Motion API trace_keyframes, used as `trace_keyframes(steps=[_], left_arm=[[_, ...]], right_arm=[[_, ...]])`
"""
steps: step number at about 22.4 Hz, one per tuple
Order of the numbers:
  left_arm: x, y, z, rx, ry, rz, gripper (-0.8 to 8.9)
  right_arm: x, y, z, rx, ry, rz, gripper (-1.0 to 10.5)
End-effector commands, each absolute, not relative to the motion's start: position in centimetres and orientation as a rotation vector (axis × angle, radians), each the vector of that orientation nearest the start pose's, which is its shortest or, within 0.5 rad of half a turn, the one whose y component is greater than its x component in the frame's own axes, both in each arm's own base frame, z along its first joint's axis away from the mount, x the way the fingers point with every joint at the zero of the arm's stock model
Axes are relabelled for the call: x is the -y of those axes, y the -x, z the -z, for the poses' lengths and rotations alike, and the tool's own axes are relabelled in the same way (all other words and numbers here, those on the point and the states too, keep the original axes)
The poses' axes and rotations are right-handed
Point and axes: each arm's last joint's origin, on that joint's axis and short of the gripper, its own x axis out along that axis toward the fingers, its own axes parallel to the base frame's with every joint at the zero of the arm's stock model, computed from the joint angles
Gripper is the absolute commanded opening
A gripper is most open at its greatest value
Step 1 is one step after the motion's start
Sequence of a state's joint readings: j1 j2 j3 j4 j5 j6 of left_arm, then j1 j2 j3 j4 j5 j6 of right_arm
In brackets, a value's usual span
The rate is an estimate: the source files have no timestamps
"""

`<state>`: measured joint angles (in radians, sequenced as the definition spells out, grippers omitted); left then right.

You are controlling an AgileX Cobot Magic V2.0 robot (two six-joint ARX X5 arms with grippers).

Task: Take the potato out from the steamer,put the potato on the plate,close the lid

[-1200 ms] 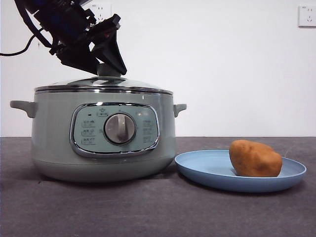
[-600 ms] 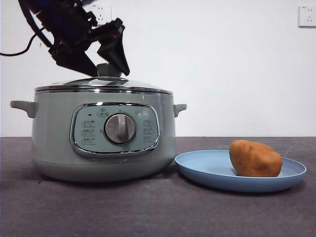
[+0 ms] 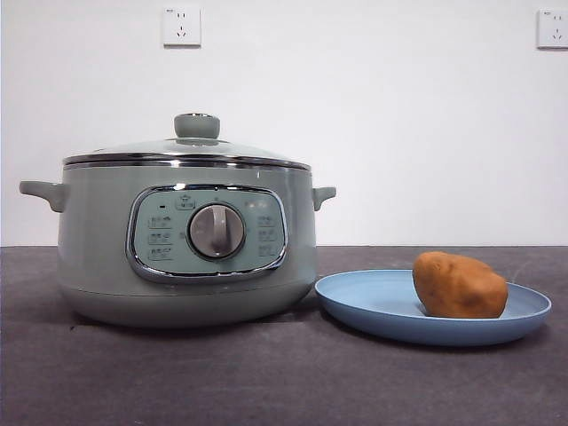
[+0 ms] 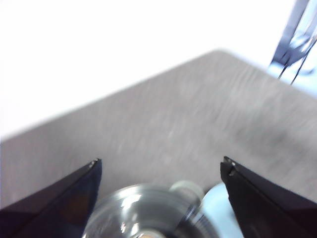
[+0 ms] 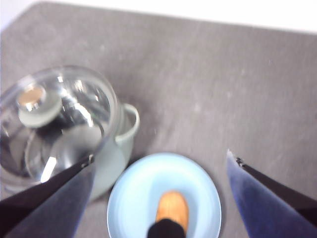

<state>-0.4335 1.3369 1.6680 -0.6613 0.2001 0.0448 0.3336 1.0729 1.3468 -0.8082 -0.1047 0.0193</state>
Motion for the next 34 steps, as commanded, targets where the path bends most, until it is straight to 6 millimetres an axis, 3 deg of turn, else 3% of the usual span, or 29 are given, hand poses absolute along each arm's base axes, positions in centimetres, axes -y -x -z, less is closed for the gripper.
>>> trace_keyframes(steps=[1, 3, 6, 8, 10, 11, 12, 34], left_arm=[[10.1, -20.0, -48.3, -0.263, -0.078, 0.651, 4.07], [8.9, -17.6, -49.0, -0.259, -0.079, 0.647, 4.04], [7.9, -15.7, -49.1, -0.291, -0.096, 0.600, 3.63], [7.8, -15.2, -49.0, -0.306, -0.102, 0.610, 2.14], [7.7, -14.9, -48.9, -0.317, -0.120, 0.616, 0.01], [7.7, -14.8, -48.8, -0.322, -0.127, 0.618, -0.08], [7.7, -14.8, -48.8, -0.329, -0.127, 0.618, -0.08], [7.6, -14.6, -48.1, -0.417, -0.087, 0.607, -0.03]], right_arm=[[-6.7, -18.1, -42.2, -0.488, 0.022, -0.446, 4.4], [-6.8, -17.7, -42.8, -0.467, 0.000, -0.531, 4.4], [-6.9, -17.3, -43.1, -0.449, -0.017, -0.609, 4.4], [-6.9, -17.3, -43.1, -0.451, -0.016, -0.608, 3.9], [-6.9, -17.2, -43.1, -0.450, -0.002, -0.611, 1.6], [-6.9, -17.2, -43.1, -0.447, 0.011, -0.614, 0.2], [-6.9, -17.2, -43.1, -0.443, 0.026, -0.617, 0.0], [-6.8, -17.2, -43.0, -0.454, 0.020, -0.608, 0.0]])
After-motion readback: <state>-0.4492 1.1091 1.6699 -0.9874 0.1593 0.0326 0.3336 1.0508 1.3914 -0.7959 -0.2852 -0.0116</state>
